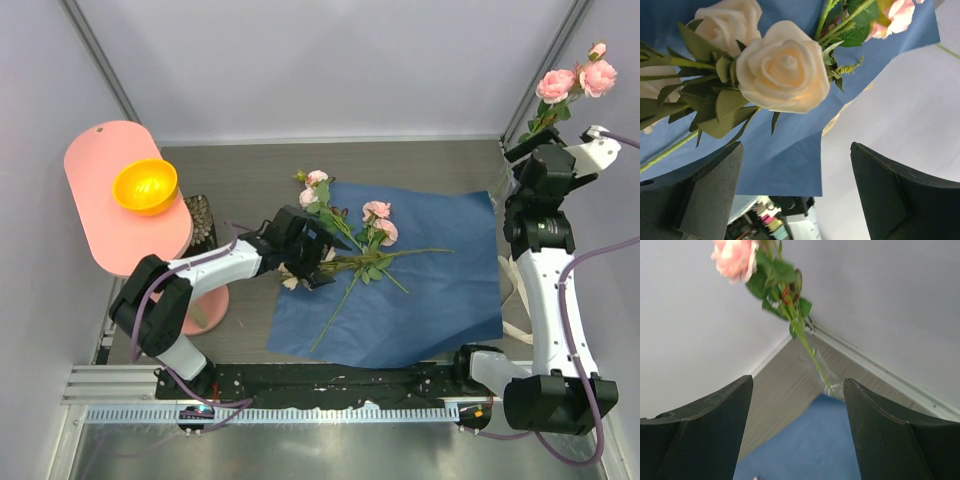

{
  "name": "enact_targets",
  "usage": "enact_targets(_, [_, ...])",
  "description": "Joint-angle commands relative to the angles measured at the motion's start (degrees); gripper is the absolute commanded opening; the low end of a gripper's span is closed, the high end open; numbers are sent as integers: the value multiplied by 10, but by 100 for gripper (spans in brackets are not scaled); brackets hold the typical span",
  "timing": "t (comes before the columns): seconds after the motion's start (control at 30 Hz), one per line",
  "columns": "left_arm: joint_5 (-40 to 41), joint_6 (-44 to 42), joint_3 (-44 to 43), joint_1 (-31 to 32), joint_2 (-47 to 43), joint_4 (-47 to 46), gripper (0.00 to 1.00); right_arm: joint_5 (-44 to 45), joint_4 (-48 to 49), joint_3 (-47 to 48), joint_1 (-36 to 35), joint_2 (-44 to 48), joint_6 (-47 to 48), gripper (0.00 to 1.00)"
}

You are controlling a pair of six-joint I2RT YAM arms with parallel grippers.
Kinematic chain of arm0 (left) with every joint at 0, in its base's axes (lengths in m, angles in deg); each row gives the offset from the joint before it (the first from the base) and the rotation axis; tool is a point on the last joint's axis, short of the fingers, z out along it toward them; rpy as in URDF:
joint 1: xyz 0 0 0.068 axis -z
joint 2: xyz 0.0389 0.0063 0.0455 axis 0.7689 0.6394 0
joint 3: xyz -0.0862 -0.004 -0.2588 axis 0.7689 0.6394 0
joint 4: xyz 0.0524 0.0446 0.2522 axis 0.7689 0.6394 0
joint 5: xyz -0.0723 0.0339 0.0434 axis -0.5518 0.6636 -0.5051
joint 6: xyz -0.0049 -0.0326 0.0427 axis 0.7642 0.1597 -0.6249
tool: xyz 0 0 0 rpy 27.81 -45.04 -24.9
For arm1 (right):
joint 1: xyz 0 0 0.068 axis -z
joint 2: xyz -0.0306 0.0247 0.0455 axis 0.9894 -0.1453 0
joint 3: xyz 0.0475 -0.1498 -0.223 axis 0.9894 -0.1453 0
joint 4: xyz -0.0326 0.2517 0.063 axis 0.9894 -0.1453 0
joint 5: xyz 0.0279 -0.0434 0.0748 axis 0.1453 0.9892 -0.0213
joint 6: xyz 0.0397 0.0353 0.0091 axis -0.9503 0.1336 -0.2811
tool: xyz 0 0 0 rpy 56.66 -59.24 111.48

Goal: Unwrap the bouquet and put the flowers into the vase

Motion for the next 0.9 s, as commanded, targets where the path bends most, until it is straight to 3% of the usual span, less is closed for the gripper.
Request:
enact_targets(0.0, [62,144,14,25,-15,-21,88,22,-29,-25,-70,34,-24,79])
enact_targets(0.3, [202,226,-6,39,28,-5,83,-7,-23,-69,-195,70,-26,74])
enact_targets(0.5, [235,244,-35,45,91,-2,83,-5,-20,-90,-271,71,-14,73])
enact_targets(0.63, [260,251,-33,49,103,-21,65,-9,-15,-104,-305,63,5,73])
enact_targets(0.77, [269,214,-55,56,106,-21,45,-135,-15,-107,-315,50,72,73])
enact_targets(0.8, [272,202,-60,57,105,-24,36,-154,-21,-106,-316,48,83,73])
enact_targets(0.87, [287,164,-81,60,99,-15,32,-182,-37,-104,-317,47,97,73])
